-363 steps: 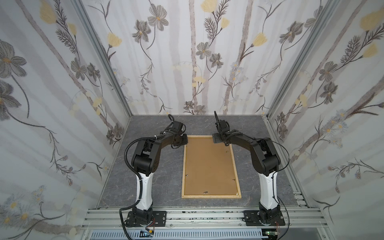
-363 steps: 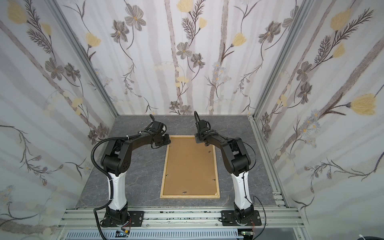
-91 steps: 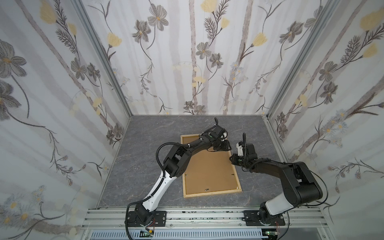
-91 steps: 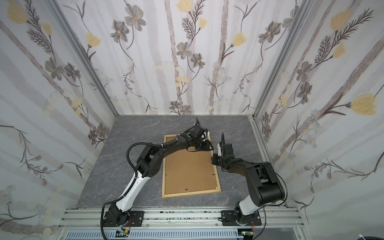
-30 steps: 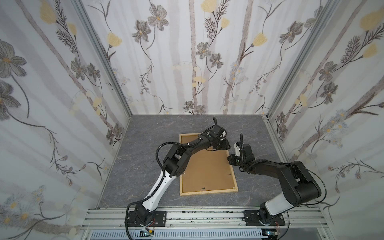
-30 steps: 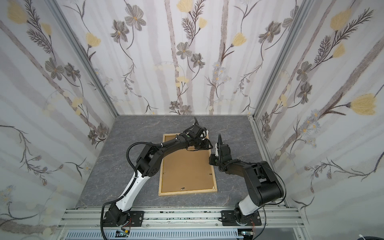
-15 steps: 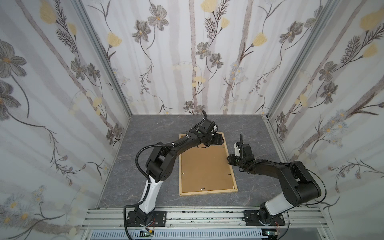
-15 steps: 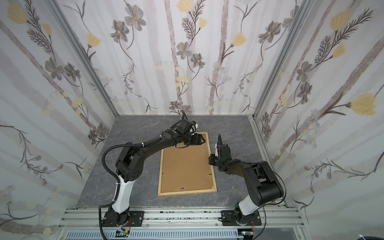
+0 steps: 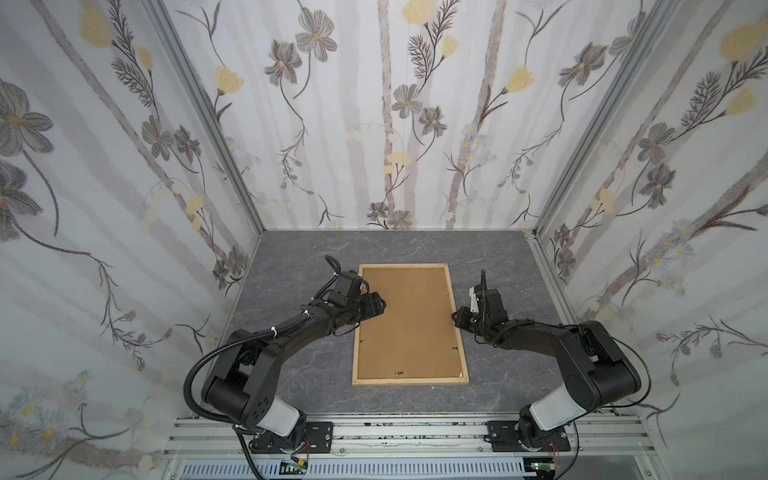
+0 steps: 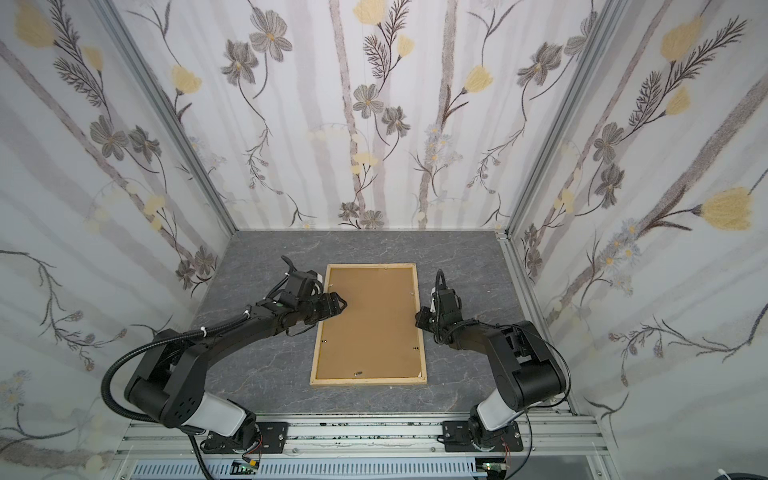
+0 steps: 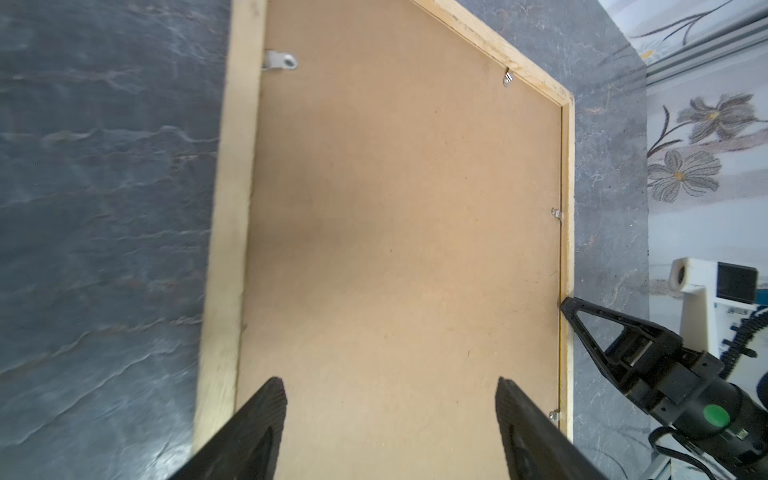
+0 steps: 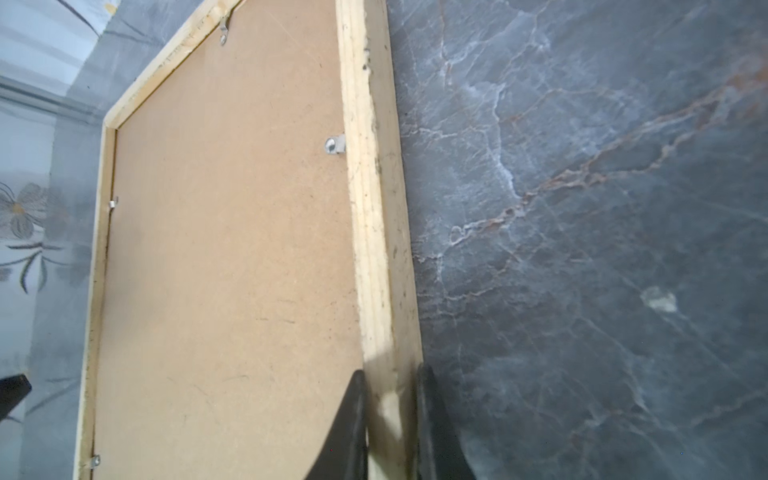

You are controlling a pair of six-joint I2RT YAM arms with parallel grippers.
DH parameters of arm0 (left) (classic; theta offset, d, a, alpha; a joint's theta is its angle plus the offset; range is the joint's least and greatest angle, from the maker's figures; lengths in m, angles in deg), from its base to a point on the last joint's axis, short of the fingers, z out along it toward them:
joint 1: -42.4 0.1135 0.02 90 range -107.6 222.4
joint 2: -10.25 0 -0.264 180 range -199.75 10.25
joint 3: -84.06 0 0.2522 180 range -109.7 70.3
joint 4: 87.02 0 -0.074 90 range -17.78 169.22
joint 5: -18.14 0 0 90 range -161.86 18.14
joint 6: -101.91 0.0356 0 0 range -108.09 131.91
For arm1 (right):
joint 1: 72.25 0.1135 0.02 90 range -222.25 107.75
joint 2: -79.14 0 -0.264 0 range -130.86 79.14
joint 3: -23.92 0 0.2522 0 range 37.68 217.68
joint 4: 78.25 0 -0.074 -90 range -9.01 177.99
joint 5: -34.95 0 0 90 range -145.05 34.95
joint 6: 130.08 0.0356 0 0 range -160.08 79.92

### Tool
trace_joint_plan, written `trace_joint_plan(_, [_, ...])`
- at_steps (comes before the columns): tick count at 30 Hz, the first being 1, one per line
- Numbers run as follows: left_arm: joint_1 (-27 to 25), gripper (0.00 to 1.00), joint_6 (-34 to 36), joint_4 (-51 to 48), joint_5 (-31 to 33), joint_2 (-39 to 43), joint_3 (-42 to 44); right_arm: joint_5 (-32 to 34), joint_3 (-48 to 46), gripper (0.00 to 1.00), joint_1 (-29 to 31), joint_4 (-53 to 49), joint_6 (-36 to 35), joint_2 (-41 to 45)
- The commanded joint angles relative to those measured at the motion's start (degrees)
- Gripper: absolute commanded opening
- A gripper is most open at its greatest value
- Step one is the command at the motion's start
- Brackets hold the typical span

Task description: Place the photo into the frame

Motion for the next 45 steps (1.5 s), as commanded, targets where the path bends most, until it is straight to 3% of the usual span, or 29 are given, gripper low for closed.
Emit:
trace_joint_plan(1, [1.7, 0.80, -2.1, 3.4, 2.7, 4.0, 3.2, 5.6, -2.2, 0.08, 1.2, -3.0, 12.1, 0.8])
trace_joint_plan(9, [4.4, 0.81, -2.7, 4.5, 3.3, 9.4, 8.2, 23.5, -6.8, 0.06, 12.7, -5.0, 25.5, 10.5])
trace_joint_plan(13, [4.5, 0.81, -3.6, 5.8, 2.9, 9.4, 10.6, 28.0, -7.6, 0.12, 16.4, -6.1, 29.0, 12.5])
trace_joint_plan(15, [4.6, 0.81, -3.8, 6.0, 2.8, 10.5, 11.4, 28.1, -7.2, 0.29, 16.5, -6.5, 28.6, 12.7])
trace_joint_plan(17, [4.7, 0.81, -3.9, 5.3, 3.2, 11.8, 12.1, 29.2, -5.9, 0.53, 16.6, -8.6, 27.1, 13.6])
trace_joint_plan(24, [5.0, 0.82, -5.7, 1.1, 5.3, 17.9, 14.5, 35.0, 1.2, 0.78, 15.3, -12.0, 15.0, 18.1])
trace_joint_plan(26, [4.9, 0.82, -6.5, -0.5, 5.6, 19.6, 15.6, 30.1, 5.4, 0.80, 10.3, -11.3, 9.4, 16.6])
trace_joint_plan(28, [4.5, 0.82, -7.6, -2.2, 6.9, 21.7, 16.9, 19.6, 11.1, 0.81, 4.1, -10.2, 4.1, 11.8])
trace_joint_plan(31, [2.4, 0.82, -8.8, -4.3, 8.2, 24.7, 18.2, 6.6, 30.2, 0.80, -2.5, -21.5, -3.9, -2.6])
trace_joint_plan(33, [0.8, 0.82, -10.1, -5.1, 8.6, 25.9, 19.1, 1.4, 42.0, 0.79, -3.9, -28.7, -8.5, -12.0])
trace_joint_plan(37, [-3.8, 0.82, -13.6, -2.3, 8.1, 25.5, 21.9, -1.0, 60.5, 0.78, -5.1, -38.4, -14.4, -26.2])
trace_joint_plan(40, [-5.6, 0.83, -15.4, 0.4, 8.0, 24.2, 23.5, -1.2, 69.3, 0.78, -5.7, -43.7, -16.4, -33.6])
trace_joint_plan(45, [-5.6, 0.84, -15.8, 5.2, 6.5, 21.2, 24.4, -2.6, 71.9, 0.77, -6.8, -45.8, -17.8, -38.0])
